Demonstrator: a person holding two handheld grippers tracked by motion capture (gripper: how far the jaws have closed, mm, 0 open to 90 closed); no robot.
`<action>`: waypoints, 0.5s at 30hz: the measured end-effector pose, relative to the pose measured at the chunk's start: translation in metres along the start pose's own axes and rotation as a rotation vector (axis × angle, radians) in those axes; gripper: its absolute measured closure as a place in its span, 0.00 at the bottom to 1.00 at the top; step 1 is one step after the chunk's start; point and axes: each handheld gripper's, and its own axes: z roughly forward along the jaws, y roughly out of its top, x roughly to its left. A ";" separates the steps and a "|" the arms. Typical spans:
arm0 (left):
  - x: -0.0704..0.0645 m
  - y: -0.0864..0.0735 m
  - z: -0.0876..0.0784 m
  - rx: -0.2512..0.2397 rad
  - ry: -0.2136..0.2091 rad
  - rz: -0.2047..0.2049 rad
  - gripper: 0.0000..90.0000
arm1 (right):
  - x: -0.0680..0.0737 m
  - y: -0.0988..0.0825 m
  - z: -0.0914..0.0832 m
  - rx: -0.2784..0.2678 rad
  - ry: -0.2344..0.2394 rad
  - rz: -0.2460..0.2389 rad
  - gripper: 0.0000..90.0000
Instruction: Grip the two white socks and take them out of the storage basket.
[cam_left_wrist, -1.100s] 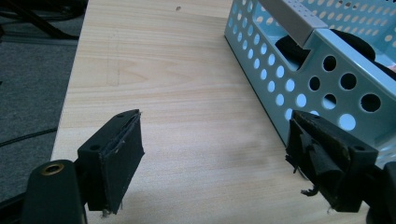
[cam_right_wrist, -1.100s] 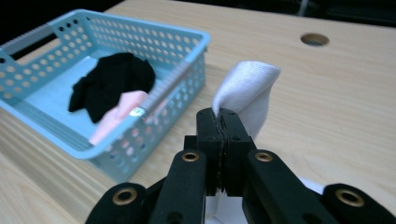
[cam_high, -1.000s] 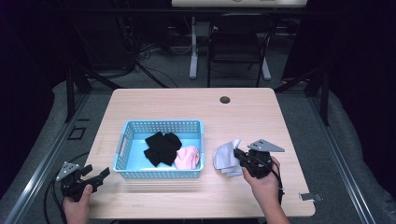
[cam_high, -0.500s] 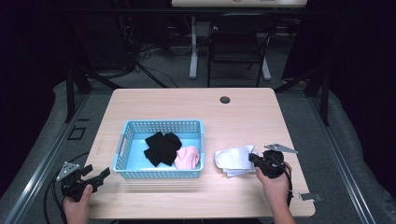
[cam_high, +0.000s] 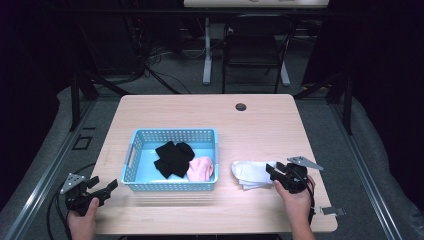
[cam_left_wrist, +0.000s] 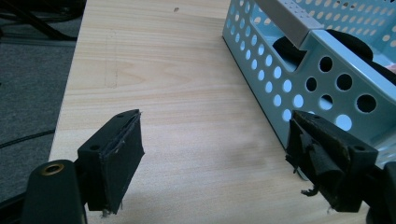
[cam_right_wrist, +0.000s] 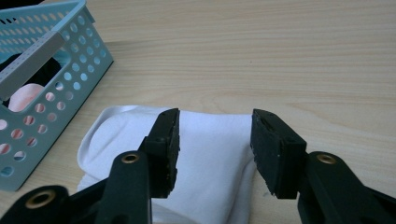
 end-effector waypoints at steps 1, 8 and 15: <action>0.000 0.000 0.000 0.001 0.000 0.000 0.21 | 0.001 0.000 0.000 -0.003 -0.001 -0.004 0.56; 0.000 0.000 0.000 -0.003 0.000 -0.004 0.21 | 0.011 0.001 -0.001 -0.010 0.003 -0.045 0.49; 0.000 0.000 0.000 -0.004 -0.002 -0.004 0.21 | 0.028 0.002 0.000 -0.011 0.042 -0.093 0.46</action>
